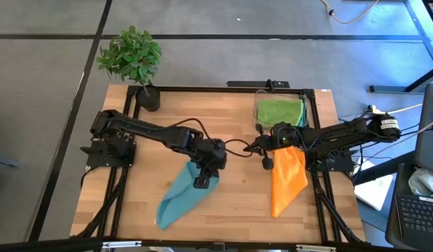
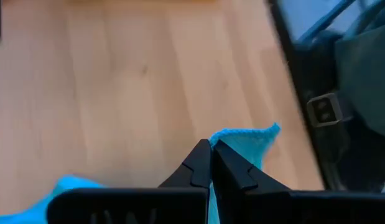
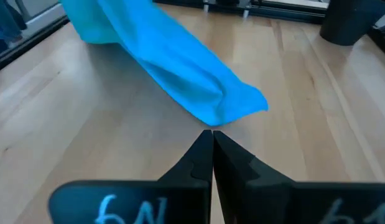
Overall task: Fold microfiber towels
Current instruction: Fold the light blue microfiber towel
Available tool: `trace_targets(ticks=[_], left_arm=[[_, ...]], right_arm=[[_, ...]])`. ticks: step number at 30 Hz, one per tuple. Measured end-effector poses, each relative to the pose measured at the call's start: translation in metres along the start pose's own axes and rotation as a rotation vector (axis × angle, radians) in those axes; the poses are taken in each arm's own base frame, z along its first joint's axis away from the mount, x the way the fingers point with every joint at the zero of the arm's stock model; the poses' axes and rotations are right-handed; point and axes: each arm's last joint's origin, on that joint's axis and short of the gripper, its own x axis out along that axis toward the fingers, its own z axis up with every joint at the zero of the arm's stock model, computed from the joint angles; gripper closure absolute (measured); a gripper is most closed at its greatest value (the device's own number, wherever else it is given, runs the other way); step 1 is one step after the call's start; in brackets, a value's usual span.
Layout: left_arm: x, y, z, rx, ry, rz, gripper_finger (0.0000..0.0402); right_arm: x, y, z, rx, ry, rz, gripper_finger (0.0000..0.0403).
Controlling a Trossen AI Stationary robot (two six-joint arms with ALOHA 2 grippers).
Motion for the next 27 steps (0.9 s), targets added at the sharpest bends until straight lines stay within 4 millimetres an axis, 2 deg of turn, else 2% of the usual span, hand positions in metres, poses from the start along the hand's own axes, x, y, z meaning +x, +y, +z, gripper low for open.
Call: trace_targets(ticks=[9, 12, 21, 27], left_arm=[[-0.019, -0.02, 0.02, 0.063, -0.091, -0.029, 0.0401], [-0.018, -0.028, 0.02, 0.073, -0.097, -0.044, 0.0401], [-0.015, -0.05, 0.019, 0.119, -0.111, -0.01, 0.0401], [-0.01, -0.061, 0.019, 0.144, -0.125, -0.015, 0.0401]], right_arm=[[0.004, 0.001, 0.002, -0.012, -0.04, 0.02, 0.0375], [0.011, 0.006, 0.001, -0.039, -0.06, 0.039, 0.0345], [0.037, 0.016, 0.005, -0.067, -0.022, 0.101, 0.022], [0.045, 0.027, 0.01, -0.041, -0.022, 0.145, 0.0195]])
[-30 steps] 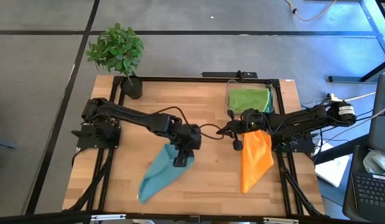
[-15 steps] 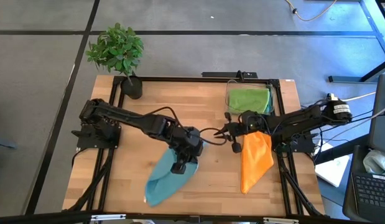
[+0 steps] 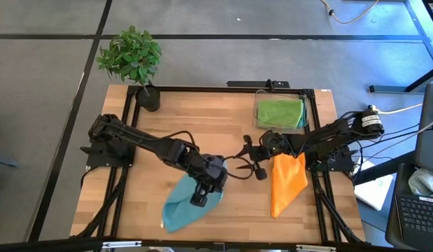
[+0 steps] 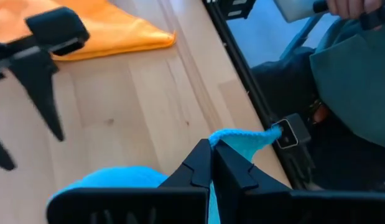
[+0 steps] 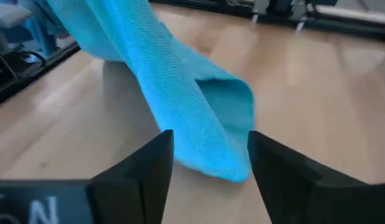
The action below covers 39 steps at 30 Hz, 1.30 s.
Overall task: Fold microfiber towels
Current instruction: Fold the light blue microfiber towel
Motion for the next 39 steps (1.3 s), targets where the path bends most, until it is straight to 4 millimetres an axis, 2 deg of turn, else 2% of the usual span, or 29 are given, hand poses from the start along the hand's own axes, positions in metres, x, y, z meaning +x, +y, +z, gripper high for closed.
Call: trace_targets(ticks=[6, 10, 17, 22, 29, 33, 39], left_arm=[[0.007, 0.002, -0.001, 0.005, 0.008, 0.068, 0.04], [0.008, 0.01, -0.002, -0.012, 0.016, 0.097, 0.0401], [0.004, 0.03, -0.001, -0.062, 0.005, 0.229, 0.0401], [0.001, 0.046, -0.001, -0.091, 0.007, 0.289, 0.0399], [0.0, 0.051, -0.003, -0.079, 0.029, 0.299, 0.0399], [0.001, 0.045, -0.005, -0.055, 0.054, 0.289, 0.0401], [0.004, 0.028, -0.005, -0.02, 0.056, 0.261, 0.04]], right_arm=[[0.008, 0.012, -0.01, 0.103, 0.063, 0.046, 0.0194], [0.013, 0.02, -0.009, 0.171, 0.041, 0.069, 0.0194], [0.018, 0.034, 0.009, 0.196, -0.121, -0.016, 0.0193], [0.025, 0.036, 0.034, 0.134, -0.19, -0.118, 0.0193], [0.043, 0.032, 0.043, 0.131, -0.087, -0.222, 0.0193], [0.053, 0.033, 0.03, 0.159, 0.037, -0.225, 0.0193], [0.055, 0.03, 0.002, 0.185, 0.242, -0.393, 0.0194]])
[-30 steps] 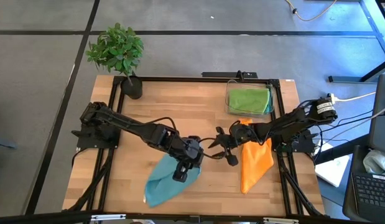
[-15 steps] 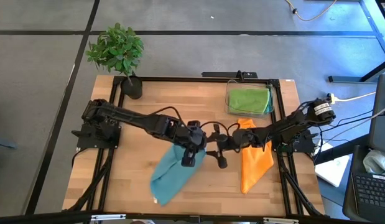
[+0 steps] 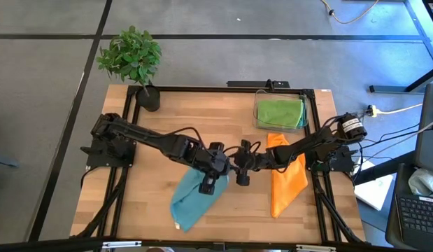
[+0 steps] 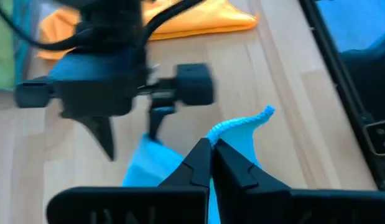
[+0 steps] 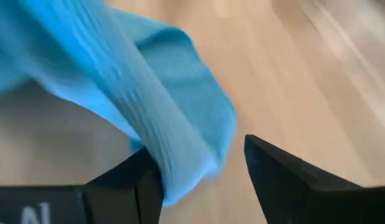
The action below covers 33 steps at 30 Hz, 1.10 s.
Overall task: Fold microfiber towels
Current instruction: Fold the light blue microfiber towel
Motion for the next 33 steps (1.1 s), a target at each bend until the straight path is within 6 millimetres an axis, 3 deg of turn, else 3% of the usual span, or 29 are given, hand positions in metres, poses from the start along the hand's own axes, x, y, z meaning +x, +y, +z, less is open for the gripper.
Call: trace_targets(ticks=[10, 15, 21, 28, 33], left_arm=[[-0.001, -0.015, 0.002, 0.024, -0.027, -0.026, 0.04], [-0.002, -0.015, 0.007, 0.025, -0.087, -0.03, 0.0397], [-0.002, -0.015, 0.008, 0.026, -0.092, -0.03, 0.0398], [-0.002, -0.015, 0.008, 0.046, -0.097, -0.028, 0.04], [-0.002, -0.014, 0.011, 0.045, -0.122, -0.024, 0.0387]], right_arm=[[0.0, -0.005, -0.004, -0.16, 0.035, -0.141, 0.0194], [0.0, -0.007, -0.01, -0.359, 0.103, -0.163, 0.0194], [-0.002, -0.013, -0.014, -0.624, 0.193, -0.318, 0.0196], [0.001, -0.014, -0.012, -0.648, 0.171, -0.18, 0.0268], [0.0, -0.02, -0.018, -0.712, 0.258, -0.268, 0.0321]])
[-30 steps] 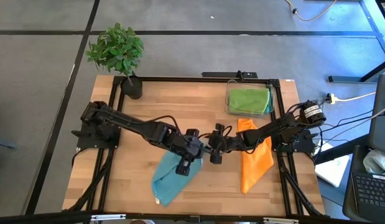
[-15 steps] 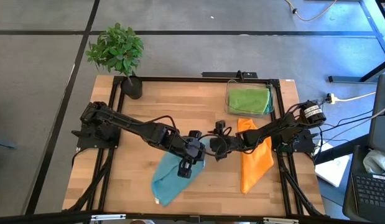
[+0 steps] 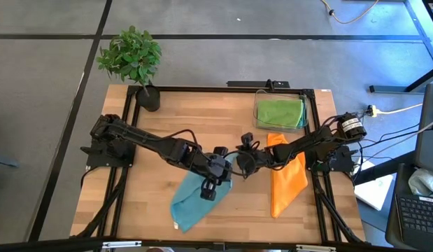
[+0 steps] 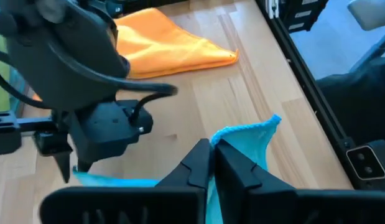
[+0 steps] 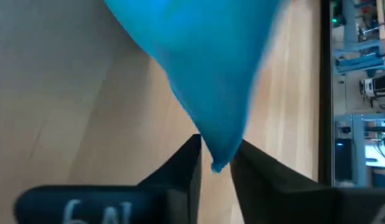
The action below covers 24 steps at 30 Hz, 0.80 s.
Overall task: Fold microfiber towels
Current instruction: Fold the light blue microfiber towel
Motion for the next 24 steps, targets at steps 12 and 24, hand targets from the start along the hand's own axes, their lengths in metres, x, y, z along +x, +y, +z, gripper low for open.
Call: trace_targets(ticks=[12, 24], left_arm=[[0.0, 0.005, 0.0, -0.014, 0.002, 0.009, 0.0316], [0.006, 0.005, -0.024, -0.041, 0.214, 0.067, 0.0309]], right_arm=[[0.005, -0.004, -0.015, -0.084, 0.135, -0.01, 0.0382], [0.012, -0.022, -0.03, -0.07, 0.316, -0.221, 0.0378]])
